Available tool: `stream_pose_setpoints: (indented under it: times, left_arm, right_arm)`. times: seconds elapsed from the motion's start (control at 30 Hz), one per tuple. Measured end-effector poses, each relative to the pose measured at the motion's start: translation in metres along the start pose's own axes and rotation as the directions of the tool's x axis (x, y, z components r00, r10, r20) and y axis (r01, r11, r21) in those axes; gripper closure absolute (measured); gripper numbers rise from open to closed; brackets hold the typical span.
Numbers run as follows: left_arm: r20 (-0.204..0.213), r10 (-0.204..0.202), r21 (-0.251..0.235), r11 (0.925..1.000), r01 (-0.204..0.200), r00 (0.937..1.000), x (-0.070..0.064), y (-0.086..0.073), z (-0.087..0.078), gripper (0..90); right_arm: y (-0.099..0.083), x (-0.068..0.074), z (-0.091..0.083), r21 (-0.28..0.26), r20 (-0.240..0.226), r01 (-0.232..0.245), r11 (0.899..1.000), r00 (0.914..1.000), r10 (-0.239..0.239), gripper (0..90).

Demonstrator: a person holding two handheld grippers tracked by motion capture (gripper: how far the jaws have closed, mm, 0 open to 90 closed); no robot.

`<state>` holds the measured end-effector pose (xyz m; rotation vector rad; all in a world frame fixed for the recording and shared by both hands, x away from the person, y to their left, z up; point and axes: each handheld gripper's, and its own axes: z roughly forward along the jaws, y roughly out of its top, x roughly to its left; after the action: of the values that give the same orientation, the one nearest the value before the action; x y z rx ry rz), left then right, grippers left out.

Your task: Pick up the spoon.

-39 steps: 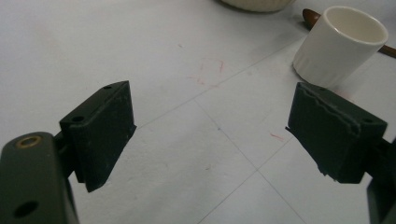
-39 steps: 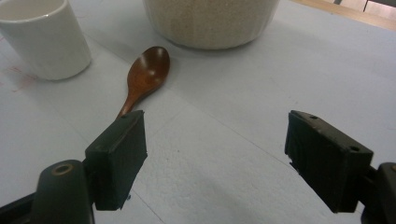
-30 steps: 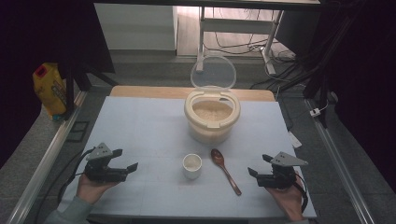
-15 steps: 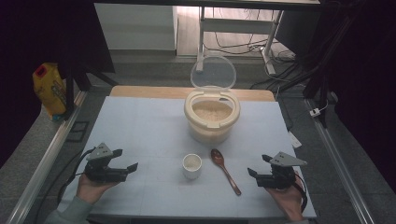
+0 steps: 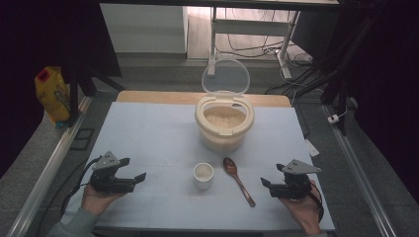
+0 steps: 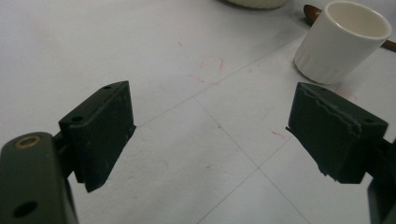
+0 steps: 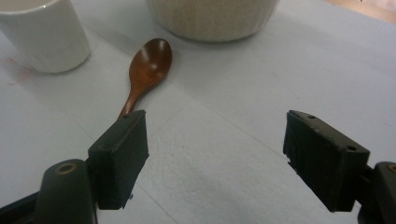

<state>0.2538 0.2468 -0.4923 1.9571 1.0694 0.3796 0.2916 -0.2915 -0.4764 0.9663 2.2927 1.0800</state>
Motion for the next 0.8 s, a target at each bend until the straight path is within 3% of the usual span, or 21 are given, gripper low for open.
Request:
stream_pose_setpoints:
  times: [0.27,0.47,0.53,0.7,0.73,0.8]
  left_arm:
    - [-0.003,0.006,0.005,1.0,-0.006,1.0,0.0,-0.001,0.001,14.0]
    - [-0.009,0.006,0.002,1.0,-0.006,0.9999,-0.001,-0.001,0.0,14.1]
    - [-0.01,0.01,0.006,0.9999,-0.01,0.9999,-0.001,-0.001,0.001,14.1]
    - [-0.008,0.011,0.008,0.9999,-0.011,0.9999,-0.001,-0.001,0.002,14.1]
    - [-0.008,0.011,0.007,0.9999,-0.011,0.9999,-0.001,-0.001,0.002,14.1]
    - [-0.007,0.01,0.006,0.9999,-0.01,0.9999,0.0,-0.001,0.002,14.1]
  right_arm:
    - [0.013,0.008,-0.002,0.062,0.008,-0.005,0.998,1.0,0.004,24.2]
    - [0.024,0.016,0.0,0.114,-0.022,0.01,0.993,0.9997,-0.008,25.4]
    - [0.032,0.023,0.004,0.169,-0.034,0.017,0.985,0.9994,-0.012,26.1]
    - [0.037,0.032,0.011,0.235,-0.056,0.015,0.972,0.9985,-0.002,27.5]
    - [0.038,0.036,0.014,0.276,-0.067,0.017,0.961,0.9977,0.002,28.5]
    - [0.04,0.04,0.018,0.312,-0.073,0.019,0.95,0.9973,0.004,29.2]
